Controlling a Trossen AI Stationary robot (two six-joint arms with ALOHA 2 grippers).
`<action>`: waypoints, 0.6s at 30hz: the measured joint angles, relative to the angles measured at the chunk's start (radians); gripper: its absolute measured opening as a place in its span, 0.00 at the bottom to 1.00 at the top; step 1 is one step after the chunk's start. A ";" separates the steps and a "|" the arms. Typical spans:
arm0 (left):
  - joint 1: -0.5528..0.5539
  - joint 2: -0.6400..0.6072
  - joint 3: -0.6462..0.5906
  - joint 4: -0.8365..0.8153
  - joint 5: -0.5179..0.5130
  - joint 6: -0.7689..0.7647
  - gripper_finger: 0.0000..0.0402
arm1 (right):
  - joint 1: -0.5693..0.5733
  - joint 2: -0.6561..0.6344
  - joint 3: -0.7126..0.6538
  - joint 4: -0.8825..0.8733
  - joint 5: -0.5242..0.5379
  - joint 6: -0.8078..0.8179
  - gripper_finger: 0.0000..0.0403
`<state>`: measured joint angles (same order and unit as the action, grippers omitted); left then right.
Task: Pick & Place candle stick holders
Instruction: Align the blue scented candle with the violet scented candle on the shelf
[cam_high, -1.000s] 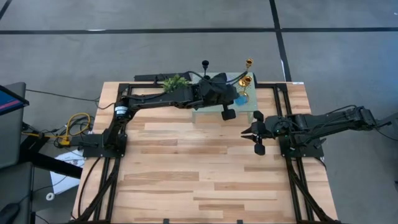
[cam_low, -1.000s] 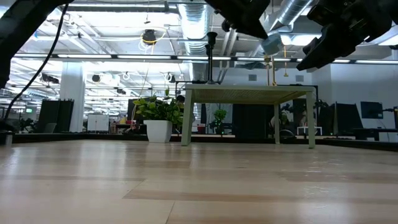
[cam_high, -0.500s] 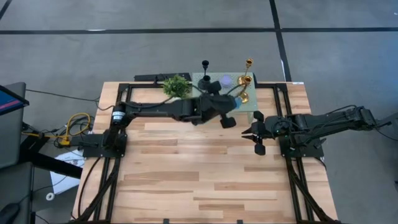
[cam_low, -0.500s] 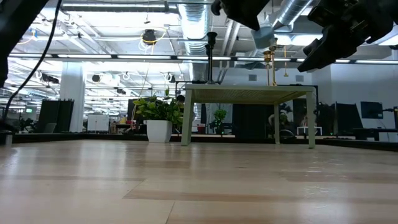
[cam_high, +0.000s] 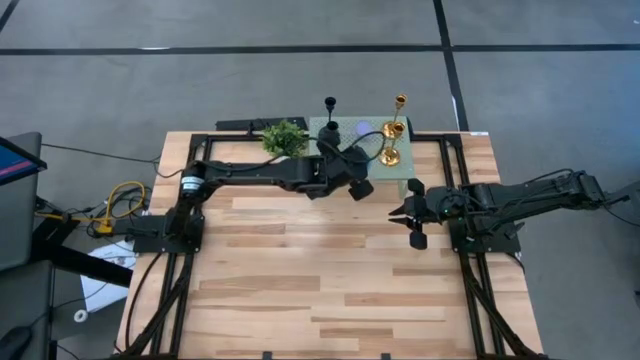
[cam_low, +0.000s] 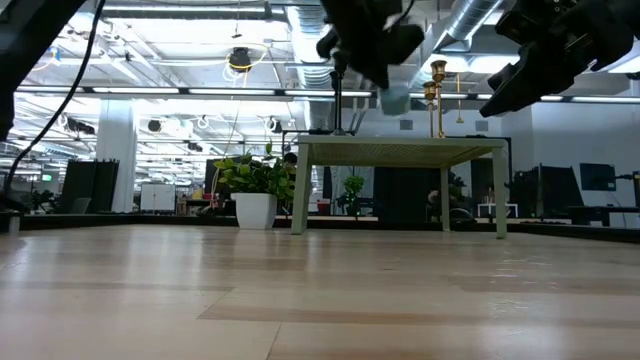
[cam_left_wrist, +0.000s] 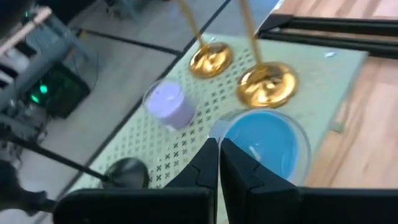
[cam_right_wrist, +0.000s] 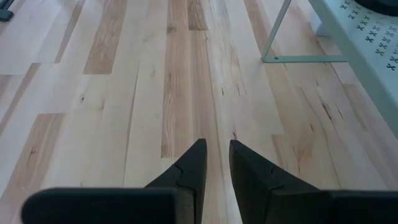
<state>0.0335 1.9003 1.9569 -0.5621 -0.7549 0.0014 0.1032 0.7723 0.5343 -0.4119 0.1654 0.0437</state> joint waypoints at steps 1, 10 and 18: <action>0.012 0.000 -0.015 0.005 0.011 -0.018 0.01 | 0.000 0.000 0.000 0.000 0.000 0.000 0.15; 0.069 0.000 -0.064 0.064 0.081 -0.045 0.01 | 0.000 0.000 0.000 -0.004 0.000 -0.002 0.15; 0.061 0.000 -0.065 0.062 0.102 -0.065 0.01 | 0.000 0.000 0.000 -0.005 0.000 -0.002 0.15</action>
<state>0.0948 1.9003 1.8923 -0.4998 -0.6531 -0.0633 0.1033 0.7723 0.5343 -0.4167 0.1654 0.0422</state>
